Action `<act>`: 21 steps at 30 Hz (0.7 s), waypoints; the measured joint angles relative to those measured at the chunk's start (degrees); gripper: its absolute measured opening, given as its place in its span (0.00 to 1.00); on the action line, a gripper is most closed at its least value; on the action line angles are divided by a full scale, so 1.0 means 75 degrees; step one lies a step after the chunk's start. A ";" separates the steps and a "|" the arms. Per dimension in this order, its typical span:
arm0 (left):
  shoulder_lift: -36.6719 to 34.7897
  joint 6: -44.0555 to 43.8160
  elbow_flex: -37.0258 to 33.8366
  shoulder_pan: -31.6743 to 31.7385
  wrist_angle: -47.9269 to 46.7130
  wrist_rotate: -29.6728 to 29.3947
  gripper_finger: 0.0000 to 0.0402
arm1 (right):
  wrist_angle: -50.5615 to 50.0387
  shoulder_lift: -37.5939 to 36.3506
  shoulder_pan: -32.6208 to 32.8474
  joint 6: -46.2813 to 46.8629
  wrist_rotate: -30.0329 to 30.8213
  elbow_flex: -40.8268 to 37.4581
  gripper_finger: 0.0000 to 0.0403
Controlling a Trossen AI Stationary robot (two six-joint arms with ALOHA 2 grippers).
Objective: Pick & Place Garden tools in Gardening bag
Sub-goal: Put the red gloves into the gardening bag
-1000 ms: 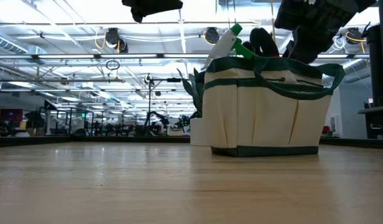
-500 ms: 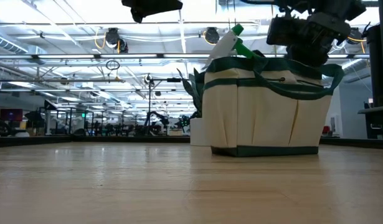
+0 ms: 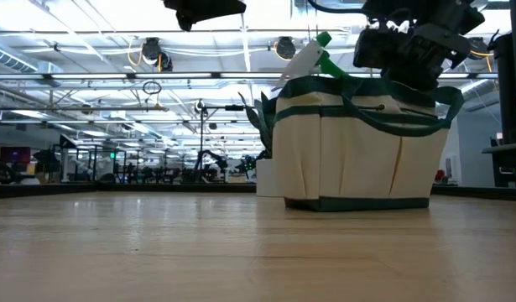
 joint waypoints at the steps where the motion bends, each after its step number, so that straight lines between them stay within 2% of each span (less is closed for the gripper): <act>1: 0.0000 -0.0005 0.0000 0.0000 -0.0006 -0.0002 0.45 | 0.0017 -0.0008 0.0000 -0.0003 -0.0009 0.0000 0.06; 10: 0.0003 -0.0101 0.0000 0.0003 -0.0271 0.0004 0.45 | 0.0294 -0.0279 0.0000 -0.0338 -0.0020 -0.0017 0.25; 18: 0.0003 -0.0195 0.0000 0.0001 -0.0389 0.0007 0.45 | 0.0364 -0.1304 0.0003 -0.0962 -0.0009 -0.0017 0.30; 21: 0.0003 -0.0195 0.0000 0.0000 -0.0388 0.0007 0.45 | 0.0773 -0.1590 0.0003 -0.1031 -0.0002 -0.0017 0.30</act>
